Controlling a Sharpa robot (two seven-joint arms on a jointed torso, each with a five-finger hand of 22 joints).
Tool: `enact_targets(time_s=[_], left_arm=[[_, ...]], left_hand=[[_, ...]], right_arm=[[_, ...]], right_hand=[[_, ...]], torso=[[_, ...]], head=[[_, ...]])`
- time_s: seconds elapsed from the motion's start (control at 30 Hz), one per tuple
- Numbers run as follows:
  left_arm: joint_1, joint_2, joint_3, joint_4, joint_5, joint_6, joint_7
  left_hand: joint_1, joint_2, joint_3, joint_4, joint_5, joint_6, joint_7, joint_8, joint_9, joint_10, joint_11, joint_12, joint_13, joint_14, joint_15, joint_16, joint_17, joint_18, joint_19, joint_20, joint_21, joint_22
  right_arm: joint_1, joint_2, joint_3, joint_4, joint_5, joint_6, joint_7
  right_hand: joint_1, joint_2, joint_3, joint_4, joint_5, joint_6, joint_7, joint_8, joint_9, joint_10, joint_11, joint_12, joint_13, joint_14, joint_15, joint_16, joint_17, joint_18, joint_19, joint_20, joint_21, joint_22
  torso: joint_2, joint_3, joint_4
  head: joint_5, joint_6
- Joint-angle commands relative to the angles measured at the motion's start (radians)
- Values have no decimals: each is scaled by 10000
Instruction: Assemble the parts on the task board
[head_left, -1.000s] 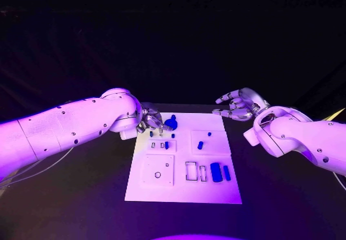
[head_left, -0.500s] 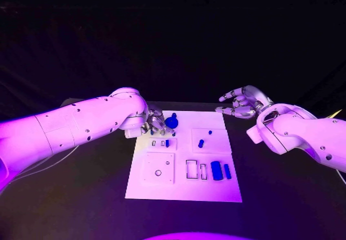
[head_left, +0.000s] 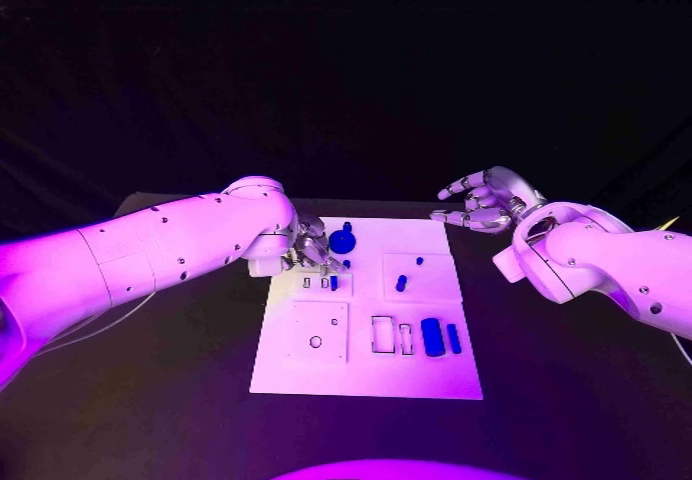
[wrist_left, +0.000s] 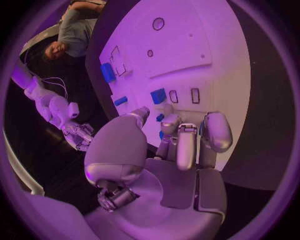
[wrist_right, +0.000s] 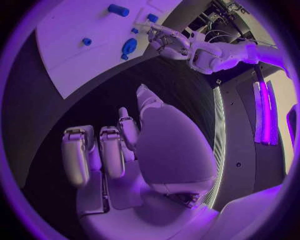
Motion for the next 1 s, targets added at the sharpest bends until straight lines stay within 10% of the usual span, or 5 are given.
enact_targets(time_s=[0.03, 1.0], left_arm=[[-1, 8, -7, -22, -2, 85, -9], [-66, 34, -64, 53, 165, 431, -34]], left_hand=[[-210, 42, -674, 60, -89, -87, 26, 130, 167, -176, -11, -141, -106, 732, -47, 82, 1829, -166, 65, -41, 128, 95], [-23, 200, -636, 40, -20, -114, 47, 87, 220, -258, 11, -186, -143, 717, -20, 77, 1822, -154, -8, -10, 110, 53]], right_arm=[[3, -4, 4, -7, -26, 38, 0], [2, 45, 3, -76, -29, 139, -33]], right_hand=[[-214, 92, 153, 35, 99, -99, -9, 212, 62, -295, 2, -62, 118, 1028, -78, -25, 2453, -276, 990, -50, -92, 2558], [-250, 109, 153, 35, 101, -107, -9, 228, 63, -296, 3, -63, 113, 1024, -76, -34, 2439, -275, 990, -49, -94, 2557]], torso=[[-9, -4, 6], [6, 8, 5]], head=[[4, -14], [13, -55]])
